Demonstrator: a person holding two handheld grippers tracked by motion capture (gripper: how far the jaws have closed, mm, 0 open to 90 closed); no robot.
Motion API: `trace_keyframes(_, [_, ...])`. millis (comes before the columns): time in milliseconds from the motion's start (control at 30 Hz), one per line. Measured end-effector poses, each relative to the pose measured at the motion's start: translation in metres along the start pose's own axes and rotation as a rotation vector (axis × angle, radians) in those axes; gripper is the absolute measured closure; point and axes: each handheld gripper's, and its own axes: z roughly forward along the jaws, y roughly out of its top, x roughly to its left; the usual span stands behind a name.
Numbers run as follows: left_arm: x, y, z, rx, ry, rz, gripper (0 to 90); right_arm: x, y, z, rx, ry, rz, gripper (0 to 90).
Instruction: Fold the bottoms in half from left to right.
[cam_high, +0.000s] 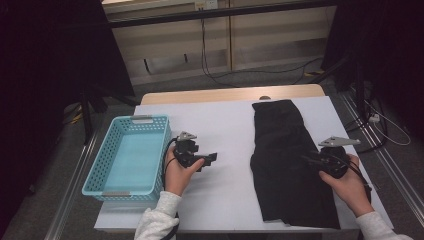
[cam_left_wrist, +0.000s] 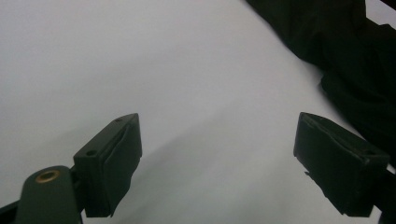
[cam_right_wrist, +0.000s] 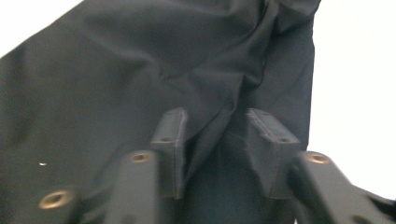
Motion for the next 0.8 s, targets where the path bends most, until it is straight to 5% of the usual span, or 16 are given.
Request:
trace_keyframes(67, [0.0, 0.0, 0.0, 0.003, -0.001, 0.0, 15.3, 0.0, 0.0, 0.006, 0.016, 0.002, 0.034, 67.7])
trace_keyframes(233, [-0.001, 0.0, 0.001, 0.009, 0.002, 0.01, 15.4, 0.004, -0.001, 0.011, 0.064, -0.011, -0.031, 89.6])
trace_keyframes(567, [-0.001, 0.001, 0.0, 0.013, 0.0, 0.011, 15.4, -0.021, -0.005, -0.018, -0.002, -0.035, 0.012, 90.0])
trace_keyframes(800, [-0.002, 0.001, -0.001, 0.009, -0.001, 0.009, 15.4, -0.021, -0.013, -0.014, 0.073, -0.084, -0.034, 90.0])
